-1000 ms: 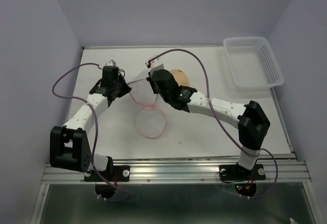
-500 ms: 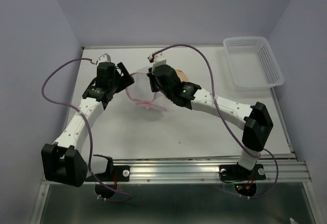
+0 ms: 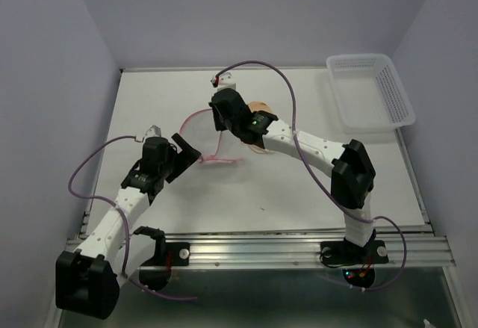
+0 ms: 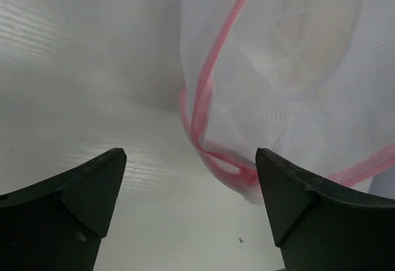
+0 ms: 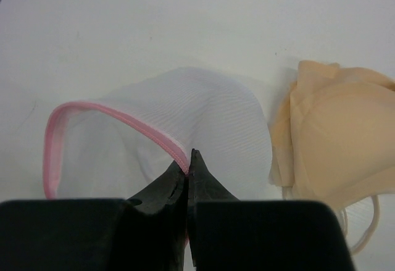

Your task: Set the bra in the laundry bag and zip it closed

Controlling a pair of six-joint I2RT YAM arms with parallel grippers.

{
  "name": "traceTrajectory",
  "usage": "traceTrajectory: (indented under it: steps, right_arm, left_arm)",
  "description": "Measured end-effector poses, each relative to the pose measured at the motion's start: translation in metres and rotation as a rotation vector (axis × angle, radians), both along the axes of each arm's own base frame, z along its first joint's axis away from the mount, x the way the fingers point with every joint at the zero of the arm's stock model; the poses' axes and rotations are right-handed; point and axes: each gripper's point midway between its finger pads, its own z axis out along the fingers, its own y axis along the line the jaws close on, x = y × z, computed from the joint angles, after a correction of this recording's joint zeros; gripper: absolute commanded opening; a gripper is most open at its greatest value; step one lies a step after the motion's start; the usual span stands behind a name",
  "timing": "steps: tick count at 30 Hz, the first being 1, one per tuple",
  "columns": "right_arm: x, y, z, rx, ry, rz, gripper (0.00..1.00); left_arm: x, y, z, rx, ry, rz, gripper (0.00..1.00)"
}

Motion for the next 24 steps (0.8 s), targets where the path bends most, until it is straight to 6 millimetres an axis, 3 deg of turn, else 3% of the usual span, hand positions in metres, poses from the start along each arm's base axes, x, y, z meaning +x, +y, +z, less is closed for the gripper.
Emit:
traceTrajectory:
  steps: [5, 12, 16, 18, 21, 22, 23, 24]
  right_arm:
    - [0.003, 0.002, 0.009, 0.025, -0.006, -0.006, 0.01]
    - [-0.004, 0.008, 0.0, 0.045, 0.036, 0.028, 0.01]
    - [-0.008, 0.009, -0.008, 0.046, 0.062, 0.036, 0.01]
    - [-0.01, 0.01, -0.01, 0.052, 0.072, 0.041, 0.01]
    - [-0.011, 0.013, -0.01, 0.065, 0.076, 0.049, 0.01]
    - [-0.011, 0.013, -0.011, 0.067, 0.079, 0.05, 0.01]
    - [-0.011, 0.012, -0.013, 0.066, 0.08, 0.049, 0.01]
    - [-0.012, 0.012, -0.015, 0.064, 0.085, 0.047, 0.01]
  left_arm:
    - [-0.007, -0.003, 0.009, -0.098, -0.07, 0.047, 0.99]
    - [-0.012, -0.012, -0.01, -0.194, -0.062, 0.092, 0.98]
    - [-0.003, -0.017, -0.006, -0.234, -0.087, 0.117, 0.94]
    - [0.001, -0.018, -0.006, -0.246, -0.095, 0.128, 0.85]
    - [0.008, -0.018, -0.012, -0.246, -0.097, 0.141, 0.55]
    - [0.009, -0.019, -0.015, -0.246, -0.089, 0.145, 0.37]
    - [0.01, -0.019, -0.018, -0.237, -0.081, 0.142, 0.28]
    - [0.011, -0.019, -0.022, -0.234, -0.073, 0.141, 0.07]
